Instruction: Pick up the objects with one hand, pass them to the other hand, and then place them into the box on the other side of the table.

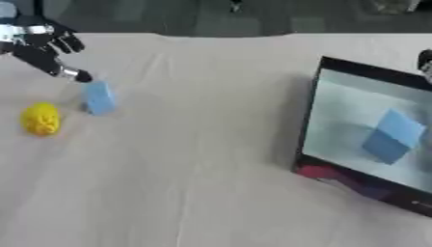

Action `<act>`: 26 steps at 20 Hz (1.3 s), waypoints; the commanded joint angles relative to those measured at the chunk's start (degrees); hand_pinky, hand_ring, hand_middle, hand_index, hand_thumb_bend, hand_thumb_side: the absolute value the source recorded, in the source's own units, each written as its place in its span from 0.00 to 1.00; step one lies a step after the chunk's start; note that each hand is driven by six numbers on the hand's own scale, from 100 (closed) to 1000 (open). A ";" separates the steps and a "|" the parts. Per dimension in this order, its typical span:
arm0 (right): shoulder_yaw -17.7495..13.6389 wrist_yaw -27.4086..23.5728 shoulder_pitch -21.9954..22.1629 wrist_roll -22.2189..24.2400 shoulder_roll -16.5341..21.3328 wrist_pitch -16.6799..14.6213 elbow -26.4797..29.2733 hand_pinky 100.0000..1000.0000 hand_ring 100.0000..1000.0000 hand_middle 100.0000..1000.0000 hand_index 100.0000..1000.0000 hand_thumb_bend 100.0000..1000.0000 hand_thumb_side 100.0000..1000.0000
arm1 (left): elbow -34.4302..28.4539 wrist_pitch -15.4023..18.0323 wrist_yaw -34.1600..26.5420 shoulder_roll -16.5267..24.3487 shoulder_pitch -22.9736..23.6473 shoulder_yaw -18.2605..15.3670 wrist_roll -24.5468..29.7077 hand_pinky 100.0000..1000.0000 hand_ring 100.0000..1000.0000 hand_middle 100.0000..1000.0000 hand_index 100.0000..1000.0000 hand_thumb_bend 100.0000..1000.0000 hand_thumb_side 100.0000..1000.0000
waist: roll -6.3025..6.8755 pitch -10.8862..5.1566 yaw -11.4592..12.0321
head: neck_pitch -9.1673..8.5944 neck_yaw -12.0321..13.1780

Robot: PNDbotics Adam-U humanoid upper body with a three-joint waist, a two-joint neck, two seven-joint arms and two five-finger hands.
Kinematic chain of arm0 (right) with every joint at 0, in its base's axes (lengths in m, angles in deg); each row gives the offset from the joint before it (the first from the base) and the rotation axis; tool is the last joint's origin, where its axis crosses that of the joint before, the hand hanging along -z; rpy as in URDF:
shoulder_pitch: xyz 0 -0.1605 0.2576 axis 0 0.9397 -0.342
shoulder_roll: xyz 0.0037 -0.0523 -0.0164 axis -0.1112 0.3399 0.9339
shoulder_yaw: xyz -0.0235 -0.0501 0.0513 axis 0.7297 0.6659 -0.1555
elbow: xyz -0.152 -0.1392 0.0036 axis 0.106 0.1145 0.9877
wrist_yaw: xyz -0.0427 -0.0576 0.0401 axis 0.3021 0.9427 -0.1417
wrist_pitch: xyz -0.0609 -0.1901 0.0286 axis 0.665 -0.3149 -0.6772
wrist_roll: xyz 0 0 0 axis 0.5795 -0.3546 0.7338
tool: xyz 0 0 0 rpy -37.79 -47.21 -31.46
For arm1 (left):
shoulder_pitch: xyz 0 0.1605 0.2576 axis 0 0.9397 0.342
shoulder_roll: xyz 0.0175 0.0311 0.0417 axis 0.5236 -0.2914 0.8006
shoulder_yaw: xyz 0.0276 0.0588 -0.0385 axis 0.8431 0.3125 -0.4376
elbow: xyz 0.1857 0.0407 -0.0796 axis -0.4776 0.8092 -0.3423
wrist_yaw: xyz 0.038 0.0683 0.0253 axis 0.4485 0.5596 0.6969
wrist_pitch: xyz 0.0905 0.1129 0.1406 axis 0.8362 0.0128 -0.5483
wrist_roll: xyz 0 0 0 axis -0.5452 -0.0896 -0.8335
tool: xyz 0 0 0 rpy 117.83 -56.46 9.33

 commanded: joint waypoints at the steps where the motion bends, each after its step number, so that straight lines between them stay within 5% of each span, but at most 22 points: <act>1: -0.44 -0.22 -0.81 0.22 1.10 -0.04 0.16 1.00 1.00 0.98 0.95 0.02 0.54 | 2.66 1.14 3.60 -0.02 -2.17 -0.01 1.91 0.89 0.88 0.80 0.83 0.64 0.18 | 0.35 -1.75 -0.09 | -0.47 -0.12; 11: 0.27 0.44 -1.11 0.77 0.50 0.06 -0.34 1.00 1.00 0.97 0.94 0.02 0.55 | 8.44 2.04 13.75 -3.87 -3.38 -0.02 0.85 0.90 0.89 0.81 0.82 0.67 0.09 | 0.25 -1.55 -0.40 | -0.49 0.49; 26: 0.52 1.40 -1.07 1.04 -0.11 -0.03 -0.92 1.00 1.00 0.97 0.94 0.02 0.56 | 10.76 -0.64 16.63 -6.57 -3.17 -1.24 -4.78 0.87 0.87 0.77 0.67 0.40 0.00 | -0.09 -1.01 -0.68 | -0.66 1.18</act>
